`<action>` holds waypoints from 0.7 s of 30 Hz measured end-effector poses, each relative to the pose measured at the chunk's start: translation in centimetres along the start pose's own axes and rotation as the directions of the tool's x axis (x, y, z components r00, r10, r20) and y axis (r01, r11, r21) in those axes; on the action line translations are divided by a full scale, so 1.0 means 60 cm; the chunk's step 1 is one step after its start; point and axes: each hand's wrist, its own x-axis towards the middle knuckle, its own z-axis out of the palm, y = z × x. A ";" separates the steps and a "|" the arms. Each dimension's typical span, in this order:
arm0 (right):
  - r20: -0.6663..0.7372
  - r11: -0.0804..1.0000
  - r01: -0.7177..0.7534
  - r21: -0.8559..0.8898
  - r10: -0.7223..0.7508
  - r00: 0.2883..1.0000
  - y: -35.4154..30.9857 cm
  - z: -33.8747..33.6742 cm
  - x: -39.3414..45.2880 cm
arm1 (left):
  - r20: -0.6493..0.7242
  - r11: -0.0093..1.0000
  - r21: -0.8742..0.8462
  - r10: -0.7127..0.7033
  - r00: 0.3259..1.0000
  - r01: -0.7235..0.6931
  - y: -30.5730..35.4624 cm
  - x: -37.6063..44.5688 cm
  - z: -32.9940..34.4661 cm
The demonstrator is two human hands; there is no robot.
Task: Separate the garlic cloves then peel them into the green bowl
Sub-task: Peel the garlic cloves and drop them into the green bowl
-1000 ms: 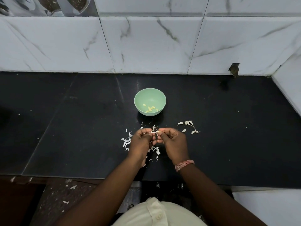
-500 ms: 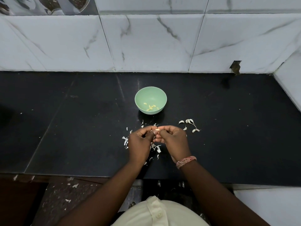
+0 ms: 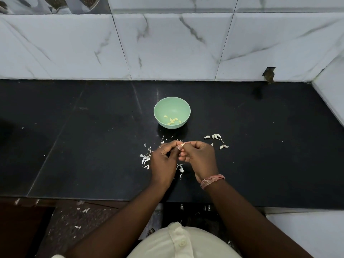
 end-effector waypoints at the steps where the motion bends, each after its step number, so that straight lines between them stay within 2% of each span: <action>1: -0.006 1.000 0.005 -0.001 -0.005 1.000 -0.001 -0.001 0.001 | 0.000 1.000 -0.012 -0.011 1.000 0.011 0.001 0.001 0.001; 11: 0.005 1.000 0.017 -0.007 -0.017 1.000 -0.002 -0.002 0.001 | 0.078 0.966 -0.171 -0.183 0.980 0.194 0.001 0.012 -0.003; 14: 0.012 1.000 0.025 -0.008 -0.025 1.000 -0.005 -0.002 0.001 | 0.033 0.983 -0.111 -0.142 0.989 0.145 0.004 0.017 -0.005; 16: 0.026 0.999 0.034 -0.013 -0.033 0.999 -0.006 -0.002 0.000 | -0.020 0.998 -0.045 -0.052 0.998 0.051 0.013 0.016 -0.007; 18: 0.042 0.998 0.056 -0.037 -0.054 0.998 -0.007 -0.002 0.000 | -0.016 0.998 0.037 0.048 0.999 -0.048 0.019 0.014 -0.008; 21: 0.039 0.997 0.063 -0.037 -0.062 0.997 -0.009 -0.004 0.000 | -0.008 0.993 0.099 0.057 0.998 -0.056 0.017 0.012 -0.009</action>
